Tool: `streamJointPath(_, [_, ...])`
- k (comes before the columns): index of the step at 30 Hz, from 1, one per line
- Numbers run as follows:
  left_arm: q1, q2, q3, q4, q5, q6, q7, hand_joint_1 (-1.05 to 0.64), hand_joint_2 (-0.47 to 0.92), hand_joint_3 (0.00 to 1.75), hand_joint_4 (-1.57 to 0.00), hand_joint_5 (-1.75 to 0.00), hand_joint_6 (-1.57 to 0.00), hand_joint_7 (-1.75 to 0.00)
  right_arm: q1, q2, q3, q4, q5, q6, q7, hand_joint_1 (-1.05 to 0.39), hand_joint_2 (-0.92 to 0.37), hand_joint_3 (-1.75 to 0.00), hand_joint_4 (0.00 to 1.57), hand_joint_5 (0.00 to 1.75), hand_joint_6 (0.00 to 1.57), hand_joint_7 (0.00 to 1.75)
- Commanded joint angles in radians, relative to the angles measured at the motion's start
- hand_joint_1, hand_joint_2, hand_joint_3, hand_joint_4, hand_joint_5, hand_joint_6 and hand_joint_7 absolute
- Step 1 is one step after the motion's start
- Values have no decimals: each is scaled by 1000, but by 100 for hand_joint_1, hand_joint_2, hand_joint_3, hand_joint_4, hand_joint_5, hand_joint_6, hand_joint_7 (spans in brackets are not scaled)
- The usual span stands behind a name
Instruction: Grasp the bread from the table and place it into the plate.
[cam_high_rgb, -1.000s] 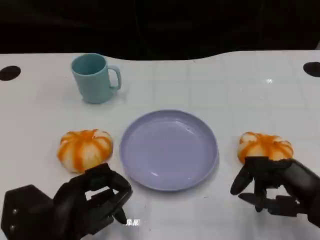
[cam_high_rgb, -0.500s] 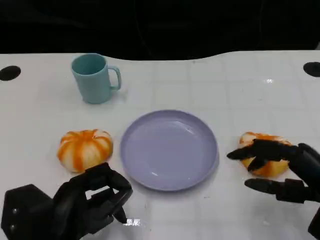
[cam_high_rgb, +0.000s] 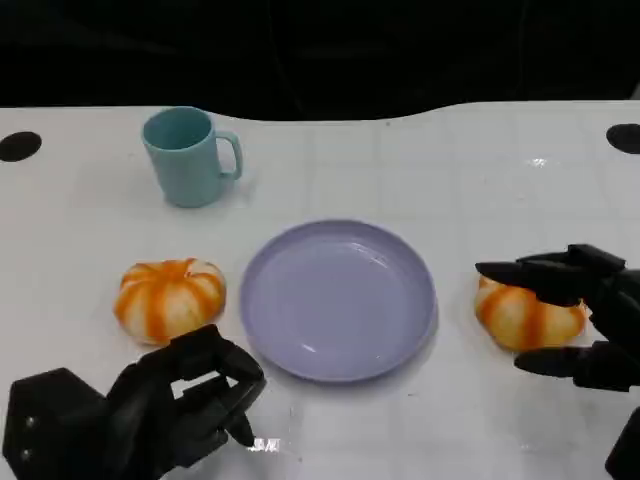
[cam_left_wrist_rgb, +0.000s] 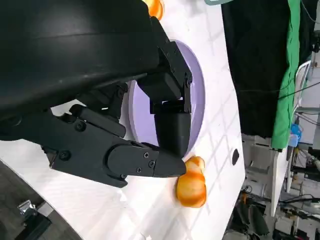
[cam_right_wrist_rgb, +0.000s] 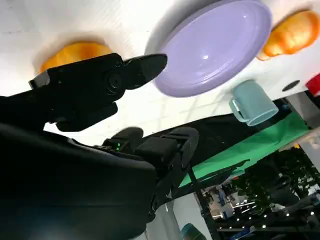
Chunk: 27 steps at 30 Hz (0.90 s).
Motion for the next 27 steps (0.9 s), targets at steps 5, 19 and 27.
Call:
streamJointPath(5, [2,5,10,-4,-1,9,7,-51,92,31,-75,-175,-75,-137,-20,-81,8,-56,-167,77,-14,-14,-78,0,0,19,23,0])
streamJointPath(19, [6,2,6,-21,1,19,7,-51,92,31,-72,-175,-73,-138,-180,-117,150,167,-316,67,-51,-28,-77,-1,3,28,27,1])
streamJointPath(27, [9,0,6,-26,2,21,8,-51,92,31,-71,-175,-73,-139,-306,-93,251,350,-373,91,-87,-35,-81,-2,5,30,29,1])
